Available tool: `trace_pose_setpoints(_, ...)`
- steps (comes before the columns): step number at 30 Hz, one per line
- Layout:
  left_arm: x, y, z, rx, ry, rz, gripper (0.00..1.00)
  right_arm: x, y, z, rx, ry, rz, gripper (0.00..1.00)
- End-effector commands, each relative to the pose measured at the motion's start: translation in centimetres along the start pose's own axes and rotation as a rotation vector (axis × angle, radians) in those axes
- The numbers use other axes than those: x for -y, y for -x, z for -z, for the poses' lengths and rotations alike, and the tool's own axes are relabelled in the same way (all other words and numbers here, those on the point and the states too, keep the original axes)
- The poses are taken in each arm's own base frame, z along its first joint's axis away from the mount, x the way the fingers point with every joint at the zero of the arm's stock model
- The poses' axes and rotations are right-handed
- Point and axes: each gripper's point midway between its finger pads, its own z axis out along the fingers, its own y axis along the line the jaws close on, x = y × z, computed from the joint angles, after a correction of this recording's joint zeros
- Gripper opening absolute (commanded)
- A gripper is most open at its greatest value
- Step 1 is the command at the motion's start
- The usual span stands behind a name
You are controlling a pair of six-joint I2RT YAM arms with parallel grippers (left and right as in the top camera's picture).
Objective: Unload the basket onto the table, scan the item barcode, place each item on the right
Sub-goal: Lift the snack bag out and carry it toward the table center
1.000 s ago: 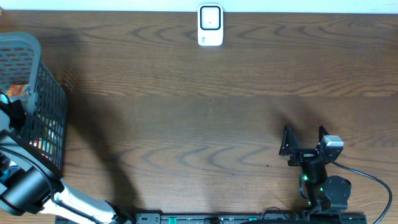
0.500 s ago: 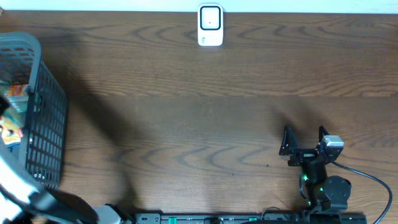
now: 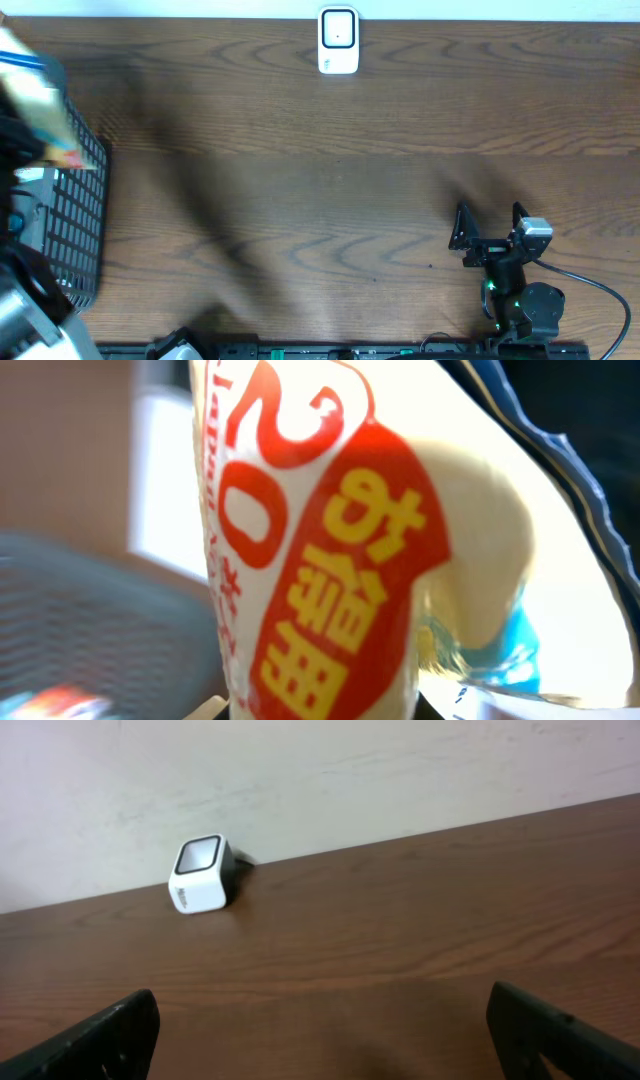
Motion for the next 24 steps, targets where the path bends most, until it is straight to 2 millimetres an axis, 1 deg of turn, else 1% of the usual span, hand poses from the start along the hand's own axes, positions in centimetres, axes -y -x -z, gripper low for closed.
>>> trace_pose_setpoints(1, 6.3, -2.4, 0.8, -0.102, -0.238, -0.029, 0.07, -0.2, -0.1, 0.0, -0.005, 0.012, 0.003, 0.99)
trace_pose_setpoints(4, 8.2, -5.5, 0.0, -0.216, -0.309, -0.026, 0.07, -0.2, -0.1, 0.0, -0.005, 0.012, 0.003, 0.99)
trace_pose_setpoints(5, 8.7, -6.9, -0.5, -0.265, -0.329, -0.016, 0.07, -0.2, -0.1, 0.0, -0.005, 0.012, 0.003, 0.99)
trace_pose_setpoints(6, 9.2, -8.8, -1.3, -0.335, -0.350, -0.007, 0.07, -0.2, -0.1, 0.0, -0.005, 0.012, 0.003, 0.99)
trace_pose_setpoints(8, 9.6, -11.6, -2.4, -0.431, -0.373, -0.017, 0.07, -0.2, -0.1, 0.0, -0.005, 0.012, 0.003, 0.99)
trace_pose_setpoints(9, 9.7, -13.2, -3.1, -0.487, -0.370, -0.023, 0.07, -0.2, -0.1, 0.0, -0.005, 0.012, 0.003, 0.99)
trace_pose_setpoints(10, 9.5, -14.4, -3.6, -0.529, -0.355, -0.023, 0.07, -0.2, -0.1, 0.0, -0.005, 0.012, 0.003, 0.99)
trace_pose_setpoints(13, 8.5, -19.2, -5.5, -0.692, -0.262, -0.045, 0.07, -0.2, -0.1, 0.0, -0.005, 0.012, 0.003, 0.99)
trace_pose_setpoints(15, 8.0, -22.3, -6.5, -0.793, -0.206, -0.067, 0.07, -0.2, -0.1, 0.0, -0.005, 0.012, 0.003, 0.99)
trace_pose_setpoints(16, 7.9, -23.4, -6.8, -0.831, -0.191, -0.075, 0.07, -0.2, -0.1, 0.0, -0.005, 0.012, 0.003, 0.99)
trace_pose_setpoints(18, 7.7, -26.3, -7.5, -0.920, -0.154, -0.105, 0.07, -0.2, -0.1, 0.0, -0.005, 0.012, 0.003, 0.99)
trace_pose_setpoints(22, 8.3, -30.9, -8.5, -1.044, -0.144, -0.145, 0.07, -0.2, -0.1, 0.0, -0.005, 0.012, 0.003, 0.99)
trace_pose_setpoints(24, 8.5, -32.6, -8.9, -1.083, -0.136, -0.167, 0.07, -0.2, -0.1, 0.0, -0.005, 0.012, 0.003, 0.99)
